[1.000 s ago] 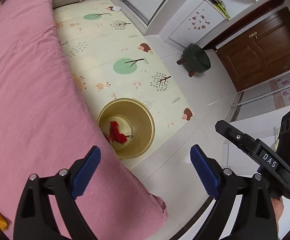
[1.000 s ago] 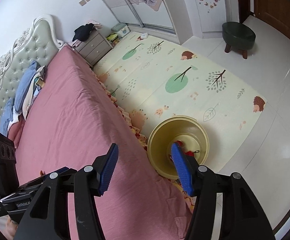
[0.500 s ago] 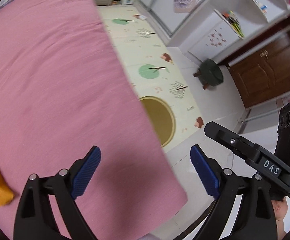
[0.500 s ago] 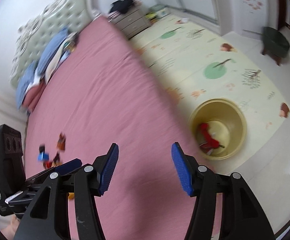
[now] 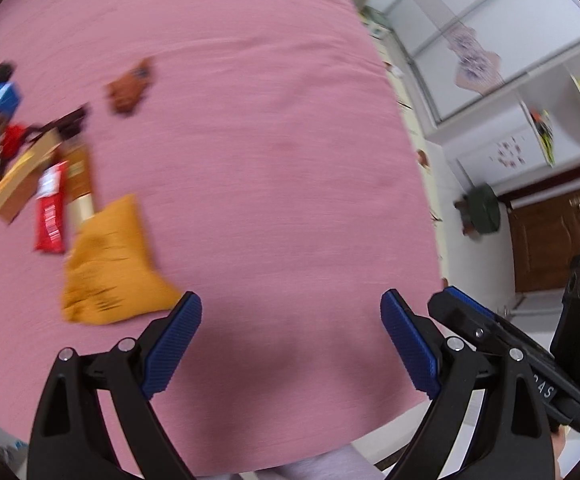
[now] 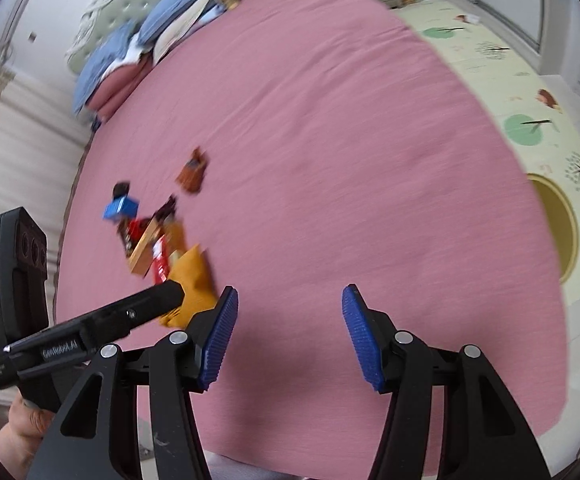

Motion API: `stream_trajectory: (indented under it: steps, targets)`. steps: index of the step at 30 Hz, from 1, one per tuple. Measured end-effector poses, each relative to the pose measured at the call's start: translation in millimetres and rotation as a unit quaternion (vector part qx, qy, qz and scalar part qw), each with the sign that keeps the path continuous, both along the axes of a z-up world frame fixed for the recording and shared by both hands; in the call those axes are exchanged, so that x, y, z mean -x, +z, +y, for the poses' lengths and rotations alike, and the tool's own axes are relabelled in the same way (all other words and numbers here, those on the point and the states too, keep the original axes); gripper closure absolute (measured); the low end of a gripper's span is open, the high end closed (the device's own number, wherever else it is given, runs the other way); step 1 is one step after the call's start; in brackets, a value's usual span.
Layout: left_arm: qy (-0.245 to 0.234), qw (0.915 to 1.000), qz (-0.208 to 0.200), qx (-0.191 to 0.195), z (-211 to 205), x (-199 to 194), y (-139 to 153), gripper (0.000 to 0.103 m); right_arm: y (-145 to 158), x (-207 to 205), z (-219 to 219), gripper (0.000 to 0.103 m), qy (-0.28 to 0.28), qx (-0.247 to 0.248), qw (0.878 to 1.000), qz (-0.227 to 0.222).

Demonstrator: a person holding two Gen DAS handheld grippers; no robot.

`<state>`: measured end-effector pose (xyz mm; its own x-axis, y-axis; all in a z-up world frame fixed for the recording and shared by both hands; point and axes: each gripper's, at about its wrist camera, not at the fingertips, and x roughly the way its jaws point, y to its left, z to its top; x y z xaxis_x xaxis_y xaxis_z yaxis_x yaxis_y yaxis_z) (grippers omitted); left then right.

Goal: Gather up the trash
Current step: 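Return both tools to the bed toward the yellow cloth bag and red tube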

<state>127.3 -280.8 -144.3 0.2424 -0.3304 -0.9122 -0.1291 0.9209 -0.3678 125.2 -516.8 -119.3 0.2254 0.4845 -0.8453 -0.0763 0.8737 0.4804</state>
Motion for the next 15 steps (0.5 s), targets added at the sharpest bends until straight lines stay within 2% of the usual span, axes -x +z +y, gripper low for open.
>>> stream_trajectory:
  steps: [7, 15]
  targets:
    - [0.052, 0.9986, 0.012, -0.010, 95, 14, -17, 0.013, -18, 7, 78, 0.049, 0.035, -0.007, 0.999, 0.014]
    - [0.080, 0.9963, 0.025, -0.015, 160, 16, -43, 0.013, -49, 2, 150, 0.049, 0.075, 0.002, 0.997, 0.033]
